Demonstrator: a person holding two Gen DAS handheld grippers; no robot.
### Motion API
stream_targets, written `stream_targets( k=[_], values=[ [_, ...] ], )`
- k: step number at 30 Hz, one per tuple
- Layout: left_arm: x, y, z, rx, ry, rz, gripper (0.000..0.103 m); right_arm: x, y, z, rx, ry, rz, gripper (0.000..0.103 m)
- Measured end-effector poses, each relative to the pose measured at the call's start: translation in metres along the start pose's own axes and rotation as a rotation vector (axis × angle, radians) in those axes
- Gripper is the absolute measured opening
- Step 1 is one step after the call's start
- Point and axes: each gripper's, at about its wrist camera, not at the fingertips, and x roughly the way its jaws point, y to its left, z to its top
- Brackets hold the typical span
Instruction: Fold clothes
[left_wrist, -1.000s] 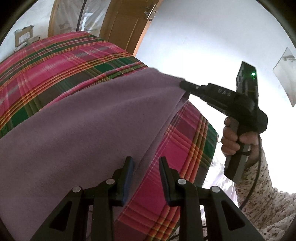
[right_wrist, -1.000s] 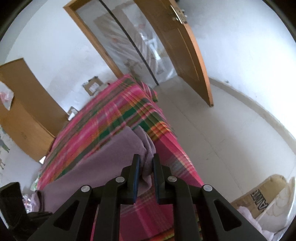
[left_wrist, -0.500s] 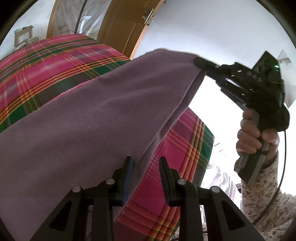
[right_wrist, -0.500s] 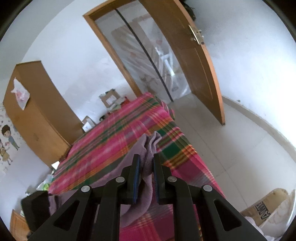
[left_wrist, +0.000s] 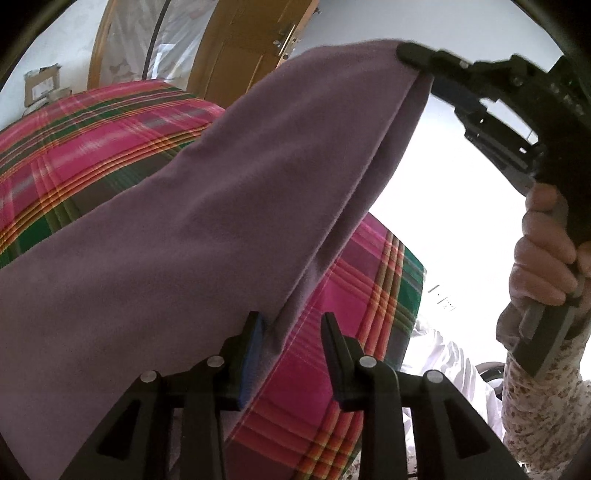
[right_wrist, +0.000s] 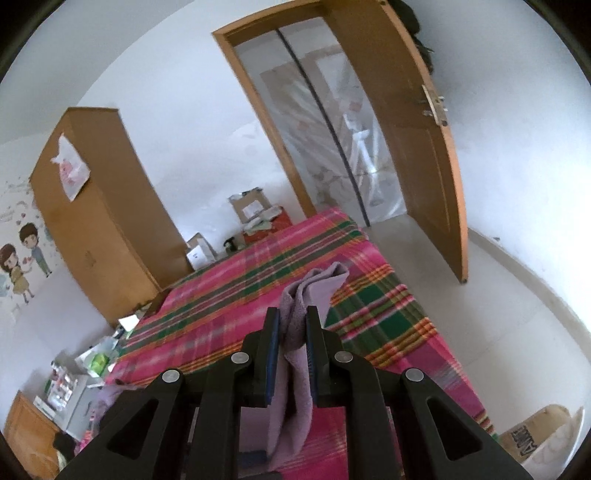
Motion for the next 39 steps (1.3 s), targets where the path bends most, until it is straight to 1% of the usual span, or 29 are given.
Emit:
stream_targets(
  k=[5,6,11,13,18,22,24,31,33,36,39],
  values=[
    [0.000,-0.001,-0.001,0.012,-0.006,0.001,0.033,-0.003,0.026,0.001,-0.048,-0.004,0.030,0.014],
    [0.004,-0.003,-0.002,0.010,-0.006,-0.004,0.033,-0.003,0.030,0.002,-0.054,-0.002,0.038,0.014],
    [0.001,0.006,-0.005,-0.008,-0.004,-0.045,0.033,-0.003,0.050,0.001,-0.098,0.003,0.068,0.014],
    [-0.002,0.011,-0.006,-0.030,-0.002,-0.066,0.033,-0.003,0.058,0.000,-0.111,0.007,0.078,0.014],
    [-0.014,0.017,-0.013,-0.076,0.000,-0.075,0.032,-0.003,0.073,-0.004,-0.139,0.014,0.096,0.014],
    [-0.037,0.026,-0.019,-0.111,-0.052,-0.070,0.033,-0.002,0.089,-0.008,-0.162,0.022,0.116,0.014],
    [-0.052,0.031,-0.022,-0.134,-0.091,-0.063,0.033,-0.001,0.096,-0.010,-0.176,0.029,0.125,0.014],
    [-0.102,0.056,-0.031,-0.218,-0.203,-0.004,0.033,0.007,0.128,-0.024,-0.243,0.060,0.168,0.014],
    [-0.117,0.063,-0.034,-0.249,-0.238,0.011,0.033,0.012,0.137,-0.029,-0.262,0.076,0.181,0.014],
    [-0.142,0.069,-0.043,-0.264,-0.298,0.042,0.033,0.023,0.151,-0.040,-0.277,0.109,0.202,0.014],
    [-0.159,0.079,-0.048,-0.293,-0.336,0.034,0.033,0.033,0.159,-0.052,-0.284,0.141,0.219,0.014]
  ],
)
